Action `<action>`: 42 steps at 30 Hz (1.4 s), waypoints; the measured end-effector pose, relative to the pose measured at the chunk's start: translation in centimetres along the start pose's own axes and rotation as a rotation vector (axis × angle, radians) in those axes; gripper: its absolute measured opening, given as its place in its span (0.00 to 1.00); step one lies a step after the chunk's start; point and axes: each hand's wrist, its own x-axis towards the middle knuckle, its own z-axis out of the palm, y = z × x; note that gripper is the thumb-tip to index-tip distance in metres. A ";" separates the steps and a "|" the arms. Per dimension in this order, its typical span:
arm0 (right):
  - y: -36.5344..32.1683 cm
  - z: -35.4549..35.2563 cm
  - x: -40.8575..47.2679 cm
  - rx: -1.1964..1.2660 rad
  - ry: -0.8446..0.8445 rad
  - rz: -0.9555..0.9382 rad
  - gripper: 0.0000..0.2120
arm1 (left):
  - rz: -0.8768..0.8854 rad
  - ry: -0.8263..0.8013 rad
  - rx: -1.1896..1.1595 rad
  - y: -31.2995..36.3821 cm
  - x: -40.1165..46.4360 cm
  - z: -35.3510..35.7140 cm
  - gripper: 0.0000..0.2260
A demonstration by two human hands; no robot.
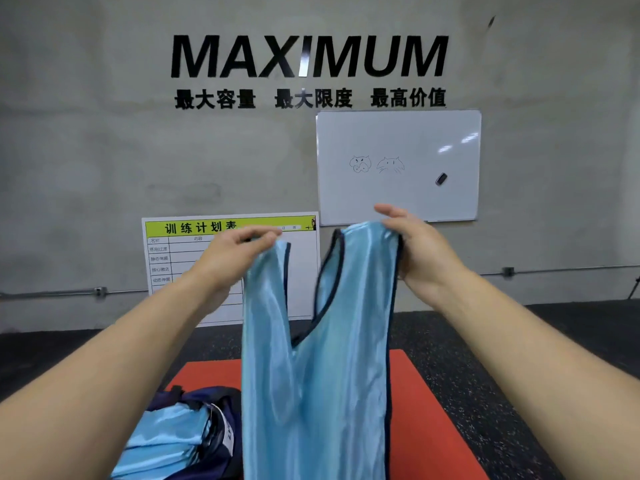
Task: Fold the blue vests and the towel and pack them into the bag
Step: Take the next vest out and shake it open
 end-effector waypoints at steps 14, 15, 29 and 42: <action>-6.9 -7.8 1.4 -0.248 0.092 0.108 0.15 | -0.087 0.058 -0.250 0.6 0.2 -8.9 0.15; -7.4 -7.7 1.2 -0.289 0.084 0.104 0.14 | -0.085 0.060 -0.229 1.0 0.1 -8.8 0.16; -13.1 -5.0 -3.5 -0.619 0.060 -0.040 0.11 | 0.053 0.093 0.082 8.0 -3.0 -10.3 0.10; -16.6 -5.9 -9.3 -0.794 0.107 -0.090 0.04 | 0.188 0.182 0.412 13.6 -8.5 -9.6 0.06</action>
